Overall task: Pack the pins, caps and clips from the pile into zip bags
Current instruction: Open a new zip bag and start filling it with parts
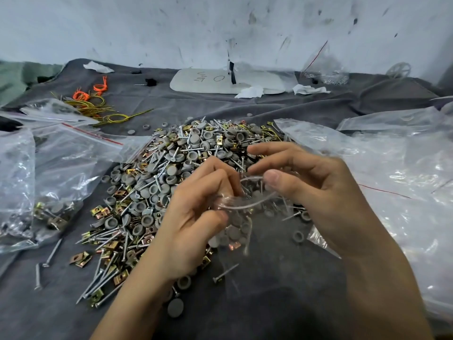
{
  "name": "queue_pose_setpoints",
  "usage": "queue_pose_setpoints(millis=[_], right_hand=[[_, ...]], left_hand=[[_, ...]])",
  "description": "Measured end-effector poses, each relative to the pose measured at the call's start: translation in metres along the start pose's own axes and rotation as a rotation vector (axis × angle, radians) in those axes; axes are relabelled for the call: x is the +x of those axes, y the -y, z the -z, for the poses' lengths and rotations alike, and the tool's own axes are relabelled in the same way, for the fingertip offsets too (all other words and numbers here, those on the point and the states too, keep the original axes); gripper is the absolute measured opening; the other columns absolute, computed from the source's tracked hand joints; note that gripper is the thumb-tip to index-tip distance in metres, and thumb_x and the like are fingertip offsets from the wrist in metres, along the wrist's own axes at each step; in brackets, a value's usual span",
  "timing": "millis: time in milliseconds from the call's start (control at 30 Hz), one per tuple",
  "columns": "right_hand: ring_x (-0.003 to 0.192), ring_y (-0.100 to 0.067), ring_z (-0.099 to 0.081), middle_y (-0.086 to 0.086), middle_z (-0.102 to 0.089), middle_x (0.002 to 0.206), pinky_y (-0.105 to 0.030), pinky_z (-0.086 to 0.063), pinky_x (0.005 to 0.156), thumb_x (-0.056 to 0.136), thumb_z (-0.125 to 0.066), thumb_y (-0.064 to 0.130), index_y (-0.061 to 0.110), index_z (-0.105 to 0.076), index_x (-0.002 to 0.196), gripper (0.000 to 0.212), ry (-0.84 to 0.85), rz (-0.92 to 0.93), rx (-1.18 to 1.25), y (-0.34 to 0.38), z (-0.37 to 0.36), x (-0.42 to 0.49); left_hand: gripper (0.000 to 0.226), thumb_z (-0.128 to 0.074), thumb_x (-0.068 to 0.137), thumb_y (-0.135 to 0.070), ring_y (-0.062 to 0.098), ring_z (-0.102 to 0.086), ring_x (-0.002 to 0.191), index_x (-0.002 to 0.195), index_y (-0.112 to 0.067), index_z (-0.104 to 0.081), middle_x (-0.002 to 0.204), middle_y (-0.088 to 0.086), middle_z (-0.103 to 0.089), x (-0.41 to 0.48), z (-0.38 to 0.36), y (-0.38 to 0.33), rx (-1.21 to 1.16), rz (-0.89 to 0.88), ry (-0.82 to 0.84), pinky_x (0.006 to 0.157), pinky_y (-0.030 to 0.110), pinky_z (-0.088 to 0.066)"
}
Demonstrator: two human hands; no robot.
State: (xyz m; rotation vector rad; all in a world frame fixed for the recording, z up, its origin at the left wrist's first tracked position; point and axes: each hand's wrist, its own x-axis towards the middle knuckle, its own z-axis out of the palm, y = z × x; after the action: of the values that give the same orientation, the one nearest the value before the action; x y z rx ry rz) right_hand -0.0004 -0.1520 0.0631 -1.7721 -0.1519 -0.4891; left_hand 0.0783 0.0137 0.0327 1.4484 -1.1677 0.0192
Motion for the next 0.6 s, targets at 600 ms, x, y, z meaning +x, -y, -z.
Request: queue_pose_setpoints(millis=[600], right_hand=[[0.052, -0.002, -0.051, 0.006, -0.059, 0.06, -0.01, -0.037, 0.045, 0.073, -0.077, 0.001, 0.03, -0.065, 0.065, 0.032, 0.105, -0.612, -0.737, -0.052, 0.031, -0.004]], left_hand=[[0.018, -0.049, 0.072, -0.018, 0.02, -0.056, 0.077, 0.072, -0.032, -0.06, 0.079, -0.01, -0.061, 0.0, 0.012, 0.005, -0.311, 0.056, -0.319, 0.077, 0.041, -0.047]])
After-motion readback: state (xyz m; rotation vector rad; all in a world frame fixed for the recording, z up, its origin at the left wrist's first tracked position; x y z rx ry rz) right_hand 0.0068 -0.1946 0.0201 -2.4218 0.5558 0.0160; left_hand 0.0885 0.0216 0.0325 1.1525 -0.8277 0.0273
